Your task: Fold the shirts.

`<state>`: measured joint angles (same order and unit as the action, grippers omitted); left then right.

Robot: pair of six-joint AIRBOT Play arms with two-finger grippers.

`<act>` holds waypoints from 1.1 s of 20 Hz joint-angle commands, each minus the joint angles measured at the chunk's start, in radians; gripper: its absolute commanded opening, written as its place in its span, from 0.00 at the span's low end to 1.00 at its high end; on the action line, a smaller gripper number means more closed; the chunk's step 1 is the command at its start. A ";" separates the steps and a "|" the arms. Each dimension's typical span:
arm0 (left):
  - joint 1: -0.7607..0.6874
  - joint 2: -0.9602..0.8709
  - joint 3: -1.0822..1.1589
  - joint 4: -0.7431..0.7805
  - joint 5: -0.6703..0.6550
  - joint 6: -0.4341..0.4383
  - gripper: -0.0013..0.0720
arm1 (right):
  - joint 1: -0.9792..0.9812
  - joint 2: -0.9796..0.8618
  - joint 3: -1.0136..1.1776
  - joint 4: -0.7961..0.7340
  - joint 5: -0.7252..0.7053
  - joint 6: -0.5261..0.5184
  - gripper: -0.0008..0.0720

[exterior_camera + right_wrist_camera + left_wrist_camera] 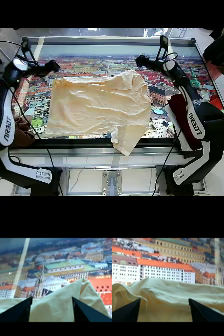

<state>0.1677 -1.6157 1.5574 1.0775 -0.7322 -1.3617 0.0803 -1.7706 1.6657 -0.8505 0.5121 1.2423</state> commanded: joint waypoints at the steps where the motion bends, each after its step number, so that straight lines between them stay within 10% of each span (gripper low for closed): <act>1: 0.074 0.134 0.010 0.008 -0.027 -0.011 0.97 | -0.083 0.061 0.101 -0.051 0.217 0.010 0.75; 3: 0.158 0.266 -0.001 0.118 -0.127 -0.006 0.97 | -0.183 0.168 0.127 -0.204 0.441 0.035 0.54; 8: 0.433 0.662 -0.388 0.246 -0.223 -0.061 0.97 | -0.469 0.418 0.025 -0.376 0.962 0.016 0.55; 13: 0.611 0.946 -1.003 0.214 -0.222 -0.363 0.97 | -0.638 0.701 -0.660 -0.126 0.810 -0.023 0.71; 18: 0.639 0.948 -1.260 -0.087 -0.194 -0.347 0.97 | -0.640 0.762 -1.320 0.312 0.592 -0.142 0.71; 22: 0.639 0.913 -1.280 -0.095 -0.165 -0.349 0.97 | -0.640 0.756 -1.443 0.382 0.533 -0.210 0.71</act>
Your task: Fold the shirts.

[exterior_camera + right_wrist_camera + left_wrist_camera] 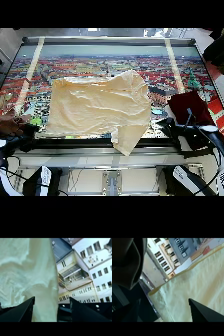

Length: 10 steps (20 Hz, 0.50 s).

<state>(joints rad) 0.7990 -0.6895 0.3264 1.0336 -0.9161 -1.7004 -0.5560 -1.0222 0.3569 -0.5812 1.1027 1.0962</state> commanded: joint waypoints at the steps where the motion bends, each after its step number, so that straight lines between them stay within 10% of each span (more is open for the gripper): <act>1: 0.007 -0.031 -0.049 -0.051 0.018 -0.014 0.97 | -0.004 0.003 -0.134 0.115 -0.065 -0.068 0.71; 10: -0.077 -0.291 -0.050 -0.171 0.061 0.093 0.96 | 0.297 0.003 -0.133 0.246 -0.356 -0.056 0.71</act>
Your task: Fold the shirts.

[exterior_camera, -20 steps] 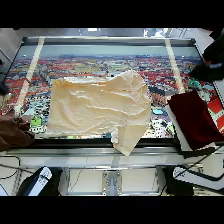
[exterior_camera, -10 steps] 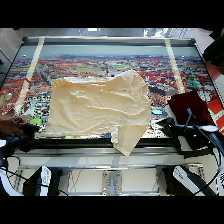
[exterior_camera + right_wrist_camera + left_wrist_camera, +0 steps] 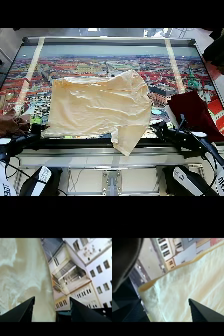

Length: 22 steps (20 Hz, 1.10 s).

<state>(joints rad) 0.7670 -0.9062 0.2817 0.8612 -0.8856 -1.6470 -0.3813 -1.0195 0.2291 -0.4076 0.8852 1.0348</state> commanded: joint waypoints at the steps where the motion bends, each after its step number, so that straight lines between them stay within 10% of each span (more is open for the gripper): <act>1: -0.069 -0.089 -0.005 0.002 0.051 0.039 0.96 | 0.153 0.000 -0.004 0.089 -0.161 0.008 0.71; 9: -0.159 -0.102 -0.005 -0.025 0.143 0.039 0.59 | 0.257 -0.012 0.010 0.146 -0.232 0.051 0.60; 15: -0.187 -0.102 -0.005 -0.025 0.161 0.039 0.58 | 0.266 -0.193 0.101 0.173 -0.203 0.043 0.59; 18: -0.187 -0.102 -0.004 -0.026 0.160 0.039 0.48 | 0.266 -0.236 0.161 0.172 -0.159 0.018 0.10; 20: -0.185 -0.097 0.005 -0.036 0.158 0.042 0.04 | 0.265 -0.229 0.204 0.172 -0.107 -0.017 0.03; 22: -0.185 -0.047 0.055 -0.035 0.124 0.154 0.03 | 0.262 -0.193 0.270 0.166 0.000 -0.050 0.03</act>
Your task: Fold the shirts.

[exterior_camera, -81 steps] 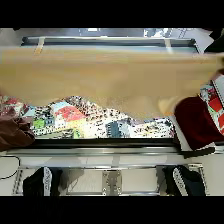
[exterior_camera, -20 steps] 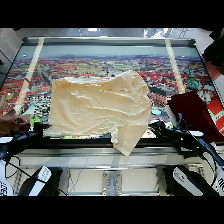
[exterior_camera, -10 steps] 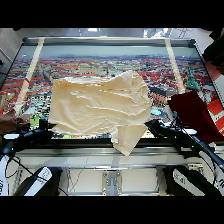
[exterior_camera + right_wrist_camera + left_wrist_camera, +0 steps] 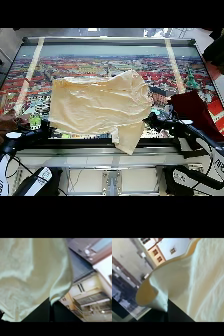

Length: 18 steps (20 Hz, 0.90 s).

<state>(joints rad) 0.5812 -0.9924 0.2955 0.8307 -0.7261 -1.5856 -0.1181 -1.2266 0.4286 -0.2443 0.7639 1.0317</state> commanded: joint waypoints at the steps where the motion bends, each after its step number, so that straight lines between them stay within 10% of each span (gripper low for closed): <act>1: 0.000 0.087 0.090 0.005 -0.084 0.195 0.03 | -0.001 0.056 0.114 -0.004 0.177 -0.055 0.03; 9: 0.108 0.554 0.706 0.199 -0.333 0.289 0.03 | -0.001 0.578 0.661 -0.425 0.384 0.208 0.03; 18: 0.160 0.261 1.402 0.032 -0.521 0.315 0.03 | -0.001 0.474 1.334 -0.779 0.385 0.268 0.03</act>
<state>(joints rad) 0.7341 -0.6331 1.5341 0.9562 -1.1812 -1.2823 -0.1181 -0.6933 1.6154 -0.8974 1.1439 1.2800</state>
